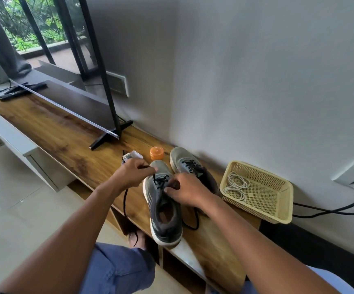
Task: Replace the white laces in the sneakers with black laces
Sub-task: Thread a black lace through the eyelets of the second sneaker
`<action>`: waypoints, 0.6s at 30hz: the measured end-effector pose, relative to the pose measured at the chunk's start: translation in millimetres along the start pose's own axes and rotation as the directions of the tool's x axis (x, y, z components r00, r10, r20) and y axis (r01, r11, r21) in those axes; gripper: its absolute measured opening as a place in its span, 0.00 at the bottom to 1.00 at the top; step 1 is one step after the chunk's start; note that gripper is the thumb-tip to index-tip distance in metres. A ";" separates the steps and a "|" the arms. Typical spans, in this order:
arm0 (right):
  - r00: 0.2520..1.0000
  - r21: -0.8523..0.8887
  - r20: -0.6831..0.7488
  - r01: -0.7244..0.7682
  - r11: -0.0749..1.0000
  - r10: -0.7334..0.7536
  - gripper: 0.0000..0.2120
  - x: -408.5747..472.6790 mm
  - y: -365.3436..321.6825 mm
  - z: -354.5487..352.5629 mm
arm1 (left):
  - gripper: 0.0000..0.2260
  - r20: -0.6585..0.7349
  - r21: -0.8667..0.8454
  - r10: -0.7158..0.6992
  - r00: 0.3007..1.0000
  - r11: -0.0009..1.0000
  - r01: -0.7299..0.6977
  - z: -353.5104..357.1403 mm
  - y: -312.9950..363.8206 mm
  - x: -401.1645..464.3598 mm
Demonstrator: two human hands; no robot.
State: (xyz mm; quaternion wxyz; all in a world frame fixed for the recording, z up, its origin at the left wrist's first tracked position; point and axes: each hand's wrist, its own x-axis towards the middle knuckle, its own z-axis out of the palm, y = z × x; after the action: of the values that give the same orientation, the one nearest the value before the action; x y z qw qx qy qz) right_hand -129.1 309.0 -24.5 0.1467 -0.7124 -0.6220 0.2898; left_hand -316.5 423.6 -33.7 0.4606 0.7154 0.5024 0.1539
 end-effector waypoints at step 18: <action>0.928 -0.064 -0.369 -0.080 0.995 0.050 0.03 -1.7 5.9 34.2 | 0.23 -0.011 0.349 -0.089 0.996 0.933 0.087 39.7 7.3 -26.8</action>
State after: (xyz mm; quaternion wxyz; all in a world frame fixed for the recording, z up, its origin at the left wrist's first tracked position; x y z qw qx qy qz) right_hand -144.8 301.1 -54.5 0.2225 -0.7794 -0.5706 0.1319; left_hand -297.2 379.9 -42.3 0.3340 0.7629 0.5521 0.0397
